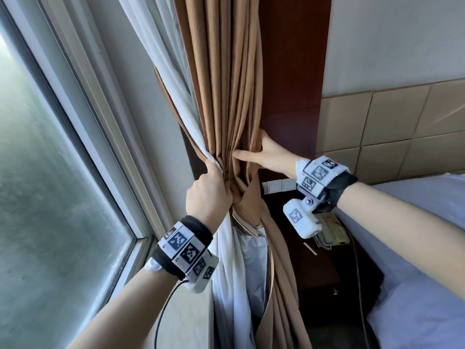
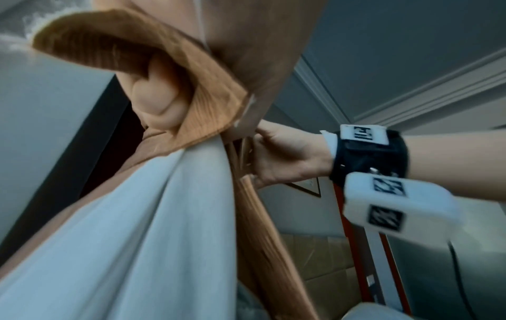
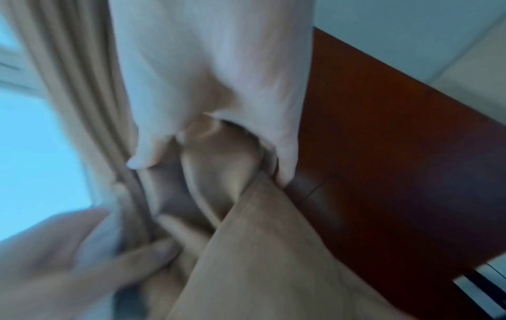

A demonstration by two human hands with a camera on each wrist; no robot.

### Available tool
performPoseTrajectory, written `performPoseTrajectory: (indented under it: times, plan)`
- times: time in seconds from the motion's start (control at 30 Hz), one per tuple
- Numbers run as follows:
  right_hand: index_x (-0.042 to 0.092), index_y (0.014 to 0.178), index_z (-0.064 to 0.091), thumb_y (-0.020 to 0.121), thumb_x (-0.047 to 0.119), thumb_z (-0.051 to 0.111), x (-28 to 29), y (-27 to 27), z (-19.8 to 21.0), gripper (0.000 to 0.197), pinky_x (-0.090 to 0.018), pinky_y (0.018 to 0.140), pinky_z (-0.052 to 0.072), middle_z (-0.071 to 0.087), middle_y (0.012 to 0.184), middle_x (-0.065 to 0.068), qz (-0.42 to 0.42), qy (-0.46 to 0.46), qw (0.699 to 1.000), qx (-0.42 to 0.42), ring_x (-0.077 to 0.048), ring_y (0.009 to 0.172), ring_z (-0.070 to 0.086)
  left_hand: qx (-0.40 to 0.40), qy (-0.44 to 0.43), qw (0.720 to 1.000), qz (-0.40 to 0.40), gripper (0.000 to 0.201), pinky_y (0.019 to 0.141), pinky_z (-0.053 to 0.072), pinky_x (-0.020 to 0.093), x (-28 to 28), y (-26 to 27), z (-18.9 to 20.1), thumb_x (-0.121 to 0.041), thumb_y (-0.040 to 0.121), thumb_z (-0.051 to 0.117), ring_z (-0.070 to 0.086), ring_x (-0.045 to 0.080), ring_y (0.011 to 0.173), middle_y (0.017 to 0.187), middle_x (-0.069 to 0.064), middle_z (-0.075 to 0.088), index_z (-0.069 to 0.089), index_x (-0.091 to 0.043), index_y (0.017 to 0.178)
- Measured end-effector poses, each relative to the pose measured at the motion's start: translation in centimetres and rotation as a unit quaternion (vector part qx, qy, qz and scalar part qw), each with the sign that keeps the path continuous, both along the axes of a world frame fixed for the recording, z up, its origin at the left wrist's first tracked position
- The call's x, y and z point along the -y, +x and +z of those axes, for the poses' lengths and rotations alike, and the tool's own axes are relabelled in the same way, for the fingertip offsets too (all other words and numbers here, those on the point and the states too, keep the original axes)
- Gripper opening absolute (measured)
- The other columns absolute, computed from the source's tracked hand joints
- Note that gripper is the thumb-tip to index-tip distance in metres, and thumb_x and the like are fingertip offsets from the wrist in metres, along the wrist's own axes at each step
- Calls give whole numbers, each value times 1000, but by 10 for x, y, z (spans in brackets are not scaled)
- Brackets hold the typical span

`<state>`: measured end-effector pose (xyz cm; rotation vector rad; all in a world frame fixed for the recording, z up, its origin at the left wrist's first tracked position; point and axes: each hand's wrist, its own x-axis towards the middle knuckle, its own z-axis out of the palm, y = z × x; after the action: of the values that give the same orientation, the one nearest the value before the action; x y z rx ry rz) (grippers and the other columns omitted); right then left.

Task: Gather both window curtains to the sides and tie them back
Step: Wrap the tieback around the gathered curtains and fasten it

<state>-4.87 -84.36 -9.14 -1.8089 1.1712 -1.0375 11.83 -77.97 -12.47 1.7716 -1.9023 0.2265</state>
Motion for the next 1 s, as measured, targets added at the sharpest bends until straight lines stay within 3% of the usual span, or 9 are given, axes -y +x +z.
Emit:
performPoseTrajectory:
  times: [0.1,0.17,0.23,0.33,0.5,0.67,0.83,0.93,1.0]
  plan:
    - [17,144,26,81,31,73,-30,-4,-22,80,-28,99,45,40,142,0,-93,-240,966,10,-12,123,48,-4,-3,1000,-1,49,57,35,36,3,-4,-1,-20,92,50,61,40,78,82,12,59,31,1,132]
    - [7,126,48,78,-4,57,-56,-7,-38,51,-31,88,49,49,123,-3,-47,-397,914,-67,-16,106,53,-3,-3,1000,-4,48,57,34,36,3,-6,-1,-19,91,50,60,39,77,82,13,60,32,1,131]
    - [8,121,55,71,-16,48,-66,-11,-56,56,-23,80,49,51,120,-6,51,-453,862,-224,-18,104,53,-1,0,1000,-5,47,57,34,36,3,-6,-1,-17,89,51,55,36,69,73,8,50,32,1,128]
    - [12,123,55,79,-7,61,-51,-17,-72,49,-21,65,51,53,126,-3,118,-457,815,-338,-16,104,55,-27,-2,1000,-16,46,56,37,37,2,-5,-2,-20,90,51,54,36,66,72,6,49,33,2,126]
    - [20,123,57,74,20,75,-28,-11,-79,53,-27,73,52,58,124,2,174,-511,738,-406,-15,97,53,-112,-40,992,-47,31,45,30,31,-1,1,-9,-18,89,54,49,33,53,61,-2,48,28,-8,102]
    - [21,90,69,85,22,70,-26,10,-76,5,-27,79,40,66,85,8,179,-592,680,-394,-13,84,57,-170,-41,982,-71,39,42,37,34,-4,0,-12,-22,90,58,50,29,47,57,2,50,19,-20,91]
    - [14,83,59,81,2,64,-18,20,-78,13,-29,46,47,58,69,2,166,-558,745,-325,-14,76,49,-180,-16,976,-123,31,41,41,38,-17,15,-26,-18,95,51,51,24,43,60,7,52,21,-23,89]
    - [13,90,63,76,3,71,-16,26,-78,19,-29,47,49,63,74,2,159,-508,789,-307,-15,80,55,-193,19,970,-147,31,49,45,48,-32,26,-28,-12,96,44,55,26,52,74,13,51,19,-27,84]
    - [15,94,65,69,5,79,-15,32,-77,30,-28,46,48,64,77,1,149,-475,809,-313,-20,73,63,-205,24,966,-155,24,54,46,37,-43,28,-26,-14,98,44,56,16,58,74,7,51,23,-20,90]
